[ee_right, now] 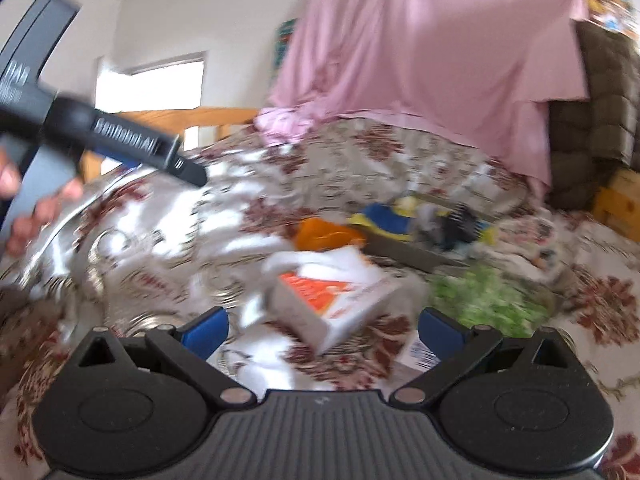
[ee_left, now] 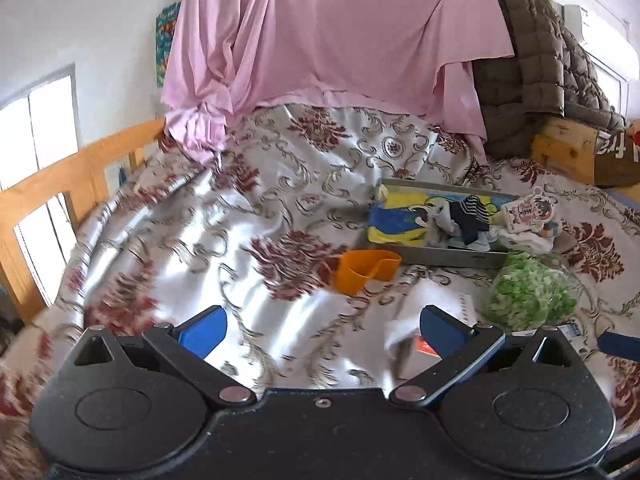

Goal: Organize soft objects
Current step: 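Move both grippers back over the orange band and white tissue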

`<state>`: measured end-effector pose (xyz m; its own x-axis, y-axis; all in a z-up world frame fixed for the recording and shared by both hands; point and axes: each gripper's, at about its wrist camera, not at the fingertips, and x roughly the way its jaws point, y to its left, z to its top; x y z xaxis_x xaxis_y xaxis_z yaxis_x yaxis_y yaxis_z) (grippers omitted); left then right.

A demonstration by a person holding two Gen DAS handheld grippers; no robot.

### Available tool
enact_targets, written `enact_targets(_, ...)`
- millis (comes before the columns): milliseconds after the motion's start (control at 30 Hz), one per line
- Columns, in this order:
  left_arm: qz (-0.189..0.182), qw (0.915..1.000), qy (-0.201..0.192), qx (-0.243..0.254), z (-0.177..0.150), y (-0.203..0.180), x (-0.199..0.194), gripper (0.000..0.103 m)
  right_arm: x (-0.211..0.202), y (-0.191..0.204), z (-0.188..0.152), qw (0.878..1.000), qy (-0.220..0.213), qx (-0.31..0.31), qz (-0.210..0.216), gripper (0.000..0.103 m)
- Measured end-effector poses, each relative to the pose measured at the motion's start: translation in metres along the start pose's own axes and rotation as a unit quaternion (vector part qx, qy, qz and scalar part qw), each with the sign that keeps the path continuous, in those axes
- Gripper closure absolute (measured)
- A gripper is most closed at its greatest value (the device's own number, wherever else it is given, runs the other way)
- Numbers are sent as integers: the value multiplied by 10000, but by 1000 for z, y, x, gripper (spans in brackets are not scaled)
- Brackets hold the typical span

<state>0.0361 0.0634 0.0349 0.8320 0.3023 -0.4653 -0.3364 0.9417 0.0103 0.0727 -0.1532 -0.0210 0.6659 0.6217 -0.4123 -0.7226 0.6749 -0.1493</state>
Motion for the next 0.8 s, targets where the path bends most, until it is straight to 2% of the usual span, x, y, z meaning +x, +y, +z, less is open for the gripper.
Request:
enact_targets(67,-59,9996,13,283,3,5,-7,1,5,6,4,9999,34,-6,112,0)
enact_targets(200,-116,9950,292,946,15,13,-19,1,20,10,16,9993,101,124,351,0)
enact_targets(300,-127,9856,729,1521,37,16,-21,1,35,7,25,9988,65,185,440,0)
enact_targets(400,-117,9794,742,1875,56,16,-18,1,55,0,35,9981,54,351,495,0)
enact_targets(533,-117,9846,527,1663,67,11,6,1,88,-11,48,9981,4,381,478,0)
enact_targets(633,-118,9882,693,1363,65,8,39,1,113,-20,52,9983,-6,398,430,0)
enact_targets(800,-300,9890,887,1148,59,4,94,1,151,-31,46,9976,111,482,493,0)
